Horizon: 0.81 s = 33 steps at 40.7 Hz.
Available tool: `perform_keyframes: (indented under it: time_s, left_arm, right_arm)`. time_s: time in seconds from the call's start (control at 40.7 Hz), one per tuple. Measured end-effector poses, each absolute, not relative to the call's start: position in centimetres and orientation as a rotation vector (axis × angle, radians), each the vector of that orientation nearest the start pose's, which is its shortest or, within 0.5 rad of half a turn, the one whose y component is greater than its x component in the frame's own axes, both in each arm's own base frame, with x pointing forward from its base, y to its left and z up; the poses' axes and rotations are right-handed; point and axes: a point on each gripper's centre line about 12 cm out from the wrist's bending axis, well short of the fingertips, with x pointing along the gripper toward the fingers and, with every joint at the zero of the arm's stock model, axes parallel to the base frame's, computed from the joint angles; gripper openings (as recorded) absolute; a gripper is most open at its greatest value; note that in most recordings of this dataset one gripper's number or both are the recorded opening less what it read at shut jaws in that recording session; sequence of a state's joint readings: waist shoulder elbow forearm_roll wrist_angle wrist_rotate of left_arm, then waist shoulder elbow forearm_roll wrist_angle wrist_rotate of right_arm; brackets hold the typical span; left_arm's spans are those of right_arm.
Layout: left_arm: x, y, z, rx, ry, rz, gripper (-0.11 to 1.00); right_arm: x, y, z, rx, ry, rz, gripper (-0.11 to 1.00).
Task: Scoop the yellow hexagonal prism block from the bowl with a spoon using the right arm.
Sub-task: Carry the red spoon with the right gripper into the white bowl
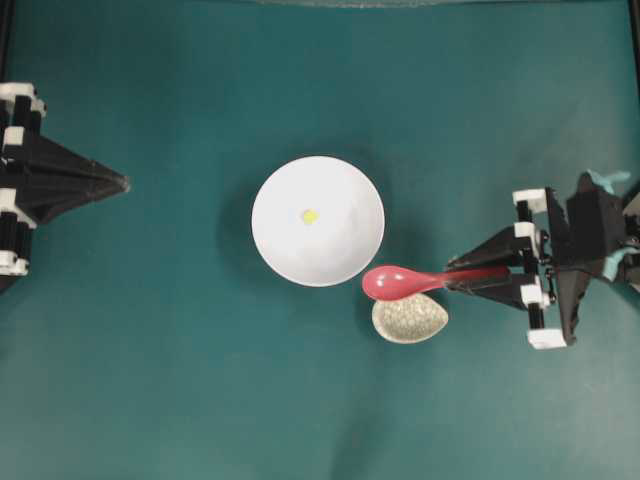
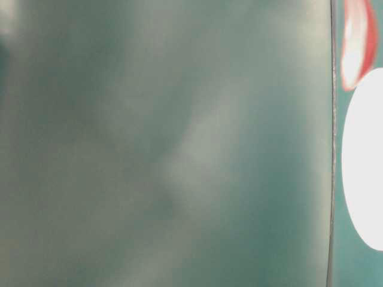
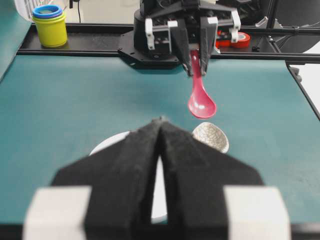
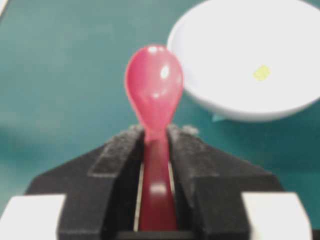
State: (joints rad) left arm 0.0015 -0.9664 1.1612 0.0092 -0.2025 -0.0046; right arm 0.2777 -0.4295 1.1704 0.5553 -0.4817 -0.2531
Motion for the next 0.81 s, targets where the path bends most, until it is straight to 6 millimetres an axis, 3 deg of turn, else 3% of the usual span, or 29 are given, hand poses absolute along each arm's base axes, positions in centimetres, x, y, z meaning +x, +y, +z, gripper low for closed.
perform_keyframes:
  time_s: [0.295, 0.614, 0.81]
  left_arm:
    - [20.0, 0.0, 28.9, 0.004, -0.008, 0.0, 0.0]
    - [20.0, 0.0, 28.6, 0.004, 0.02, 0.0, 0.0]
    - [20.0, 0.0, 28.4, 0.004, 0.034, 0.0, 0.0]
  right_arm:
    - [28.0, 1.0, 22.0, 0.249, 0.482, -0.037, 0.24]
    - [30.3, -2.2, 23.4, 0.326, 0.636, -0.069, 0.24]
    - [32.2, -3.0, 24.1, 0.35, 0.728, -0.045, 0.24]
